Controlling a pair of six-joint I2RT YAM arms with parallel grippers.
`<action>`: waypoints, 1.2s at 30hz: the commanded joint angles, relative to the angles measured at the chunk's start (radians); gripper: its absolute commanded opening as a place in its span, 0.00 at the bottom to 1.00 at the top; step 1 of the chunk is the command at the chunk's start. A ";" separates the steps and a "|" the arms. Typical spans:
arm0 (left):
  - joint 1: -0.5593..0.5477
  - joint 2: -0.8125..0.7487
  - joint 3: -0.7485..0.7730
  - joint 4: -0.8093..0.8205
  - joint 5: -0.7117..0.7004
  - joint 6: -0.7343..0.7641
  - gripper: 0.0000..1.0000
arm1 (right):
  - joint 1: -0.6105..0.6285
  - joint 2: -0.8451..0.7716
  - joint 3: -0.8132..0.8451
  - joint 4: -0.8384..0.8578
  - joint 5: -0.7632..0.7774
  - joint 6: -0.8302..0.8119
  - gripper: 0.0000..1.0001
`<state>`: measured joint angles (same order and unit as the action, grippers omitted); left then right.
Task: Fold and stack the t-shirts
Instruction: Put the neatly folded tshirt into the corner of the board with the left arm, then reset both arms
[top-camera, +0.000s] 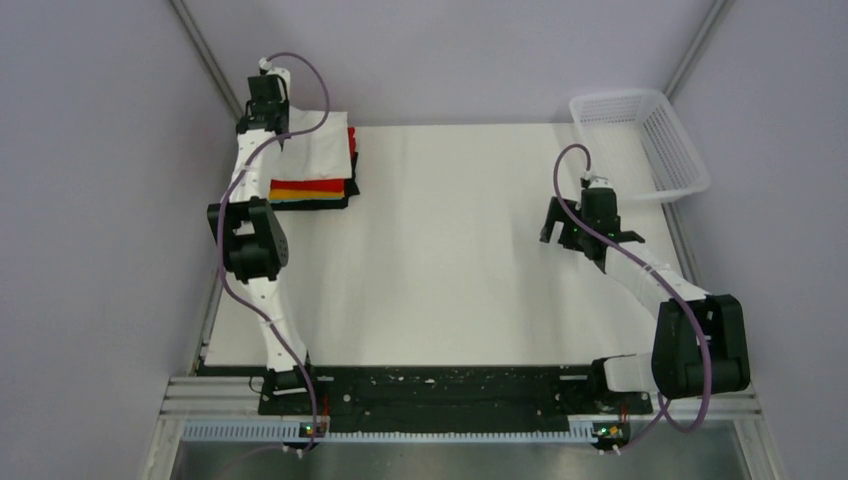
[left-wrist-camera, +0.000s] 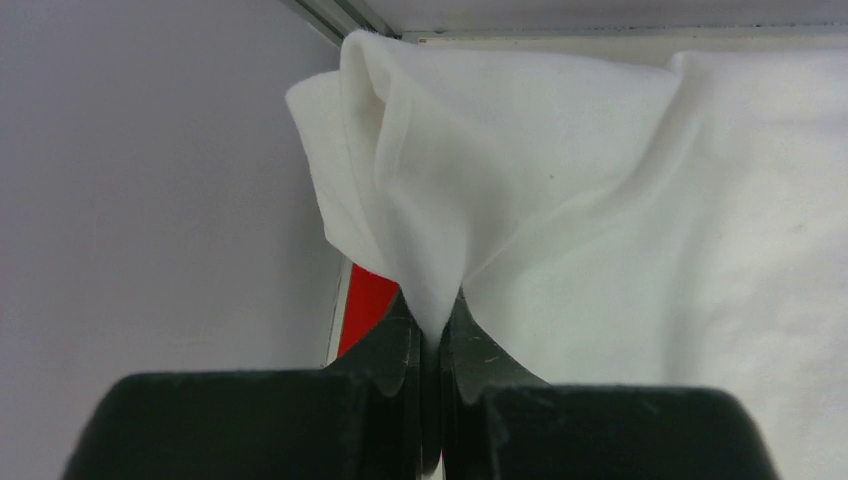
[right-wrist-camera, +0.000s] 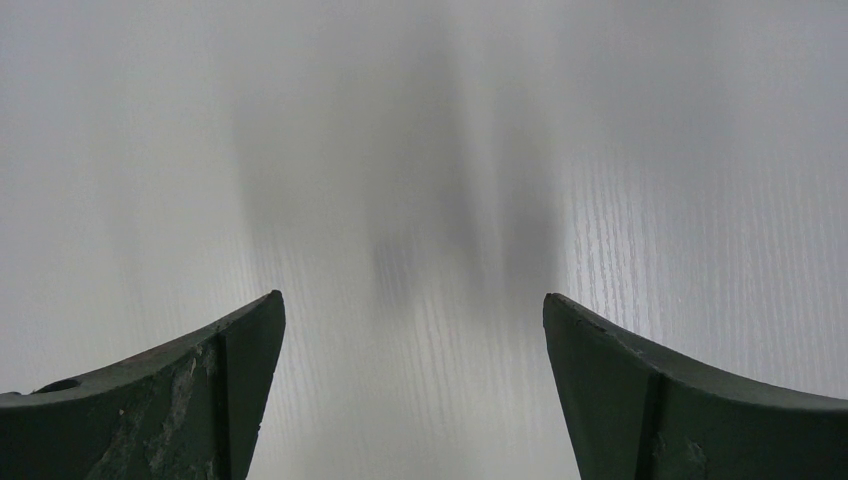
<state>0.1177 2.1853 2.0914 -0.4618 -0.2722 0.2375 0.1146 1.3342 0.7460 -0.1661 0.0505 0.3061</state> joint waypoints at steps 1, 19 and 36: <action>0.035 0.029 0.045 0.062 0.057 -0.002 0.00 | -0.009 -0.004 0.040 0.001 0.029 -0.012 0.99; 0.103 0.117 0.076 0.090 -0.033 -0.066 0.29 | -0.009 0.042 0.094 -0.042 0.033 -0.008 0.99; 0.011 -0.535 -0.450 0.138 -0.051 -0.625 0.99 | -0.009 -0.133 0.026 0.047 0.094 0.054 0.99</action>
<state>0.1940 1.8954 1.8111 -0.4370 -0.4145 -0.2584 0.1146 1.3003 0.7963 -0.1982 0.0875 0.3344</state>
